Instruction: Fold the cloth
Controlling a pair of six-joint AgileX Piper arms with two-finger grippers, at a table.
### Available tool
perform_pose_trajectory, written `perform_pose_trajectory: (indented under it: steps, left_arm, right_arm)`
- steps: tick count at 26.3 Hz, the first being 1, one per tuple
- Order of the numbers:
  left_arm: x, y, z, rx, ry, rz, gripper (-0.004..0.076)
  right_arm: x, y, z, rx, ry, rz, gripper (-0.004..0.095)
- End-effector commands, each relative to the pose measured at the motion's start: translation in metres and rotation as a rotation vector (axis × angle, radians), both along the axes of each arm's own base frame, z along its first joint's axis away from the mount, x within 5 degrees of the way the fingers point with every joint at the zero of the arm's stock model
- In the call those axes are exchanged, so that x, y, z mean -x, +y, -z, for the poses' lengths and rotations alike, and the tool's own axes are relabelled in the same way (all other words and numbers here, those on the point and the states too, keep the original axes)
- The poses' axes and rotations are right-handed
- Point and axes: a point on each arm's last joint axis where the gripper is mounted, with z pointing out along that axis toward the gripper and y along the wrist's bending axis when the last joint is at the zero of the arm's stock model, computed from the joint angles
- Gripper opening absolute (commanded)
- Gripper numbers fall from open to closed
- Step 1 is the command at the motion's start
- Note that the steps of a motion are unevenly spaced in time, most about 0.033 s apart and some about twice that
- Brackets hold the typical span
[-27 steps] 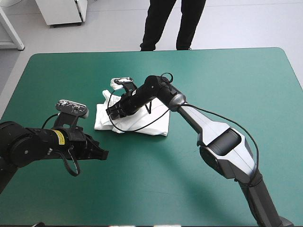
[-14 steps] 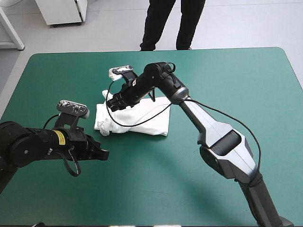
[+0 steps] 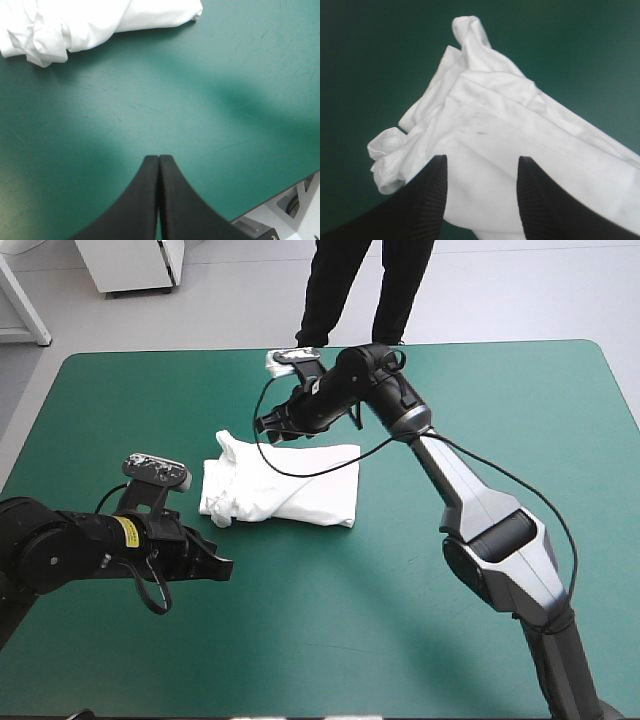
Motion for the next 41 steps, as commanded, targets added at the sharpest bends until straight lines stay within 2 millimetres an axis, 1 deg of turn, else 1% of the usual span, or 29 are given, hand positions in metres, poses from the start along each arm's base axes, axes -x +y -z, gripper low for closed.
perform_pose_trajectory:
  steps: [1, 6, 9, 12, 22, 24, 29, 31, 32, 33, 34, 37, 38, 39, 40, 41]
  left_arm:
    - [0.006, 0.001, -0.008, 0.017, -0.001, 0.020, -0.0022]
    - [0.006, 0.001, -0.008, 0.012, -0.007, 0.027, -0.0022]
    - [0.006, 0.002, -0.008, 0.011, -0.010, 0.026, -0.0022]
    - [0.006, 0.002, -0.008, 0.009, -0.011, 0.025, -0.0022]
    - [0.005, 0.002, -0.008, 0.005, -0.014, 0.026, -0.0022]
    - [0.005, 0.002, -0.008, 0.005, -0.016, 0.025, -0.0022]
    - [0.005, 0.002, -0.008, 0.005, -0.016, 0.025, -0.0022]
    - [0.005, 0.002, -0.008, 0.005, -0.016, 0.025, -0.0022]
    - [0.005, 0.002, -0.008, 0.005, -0.016, 0.025, -0.0022]
    - [0.005, 0.002, -0.008, 0.005, -0.016, 0.025, -0.0022]
    - [0.005, 0.002, -0.008, 0.005, -0.016, 0.025, -0.0022]
    - [0.005, 0.002, -0.008, 0.005, -0.016, 0.025, -0.0022]
    - [0.005, 0.002, -0.008, 0.005, -0.016, 0.025, -0.0022]
    - [0.005, 0.002, -0.008, 0.005, -0.016, 0.025, -0.0022]
    - [0.005, 0.002, -0.008, 0.005, -0.016, 0.025, -0.0022]
    - [0.005, 0.002, -0.008, 0.005, -0.016, 0.025, -0.0022]
  right_arm:
    - [0.013, -0.035, -0.043, -0.030, -0.047, 0.042, 0.0419]
    - [0.013, -0.072, -0.025, 0.038, 0.049, 0.100, 0.0420]
    - [0.016, -0.085, -0.013, 0.067, 0.097, 0.114, 0.0420]
    - [0.015, -0.090, 0.001, 0.089, 0.129, 0.120, 0.0419]
    - [0.017, -0.091, 0.058, 0.141, 0.234, 0.132, 0.0424]
    - [0.017, -0.090, 0.064, 0.122, 0.242, 0.131, 0.0424]
    - [0.013, -0.086, 0.065, 0.062, 0.204, 0.144, 0.0424]
    - [0.010, -0.085, 0.071, 0.066, 0.211, 0.147, 0.0424]
    - [0.009, -0.083, 0.080, 0.072, 0.245, 0.142, 0.0424]
    - [0.008, -0.082, 0.083, 0.066, 0.255, 0.143, 0.0424]
    - [0.006, -0.080, 0.092, 0.063, 0.282, 0.145, 0.0424]
    - [0.004, -0.075, 0.105, 0.044, 0.326, 0.143, 0.0419]
    - [0.003, -0.075, 0.108, 0.052, 0.331, 0.142, 0.0381]
    - [0.003, -0.075, 0.108, 0.058, 0.333, 0.141, 0.0289]
    - [0.003, -0.076, 0.109, 0.065, 0.332, 0.144, 0.0223]
    - [0.003, -0.076, 0.109, 0.070, 0.332, 0.145, 0.0122]
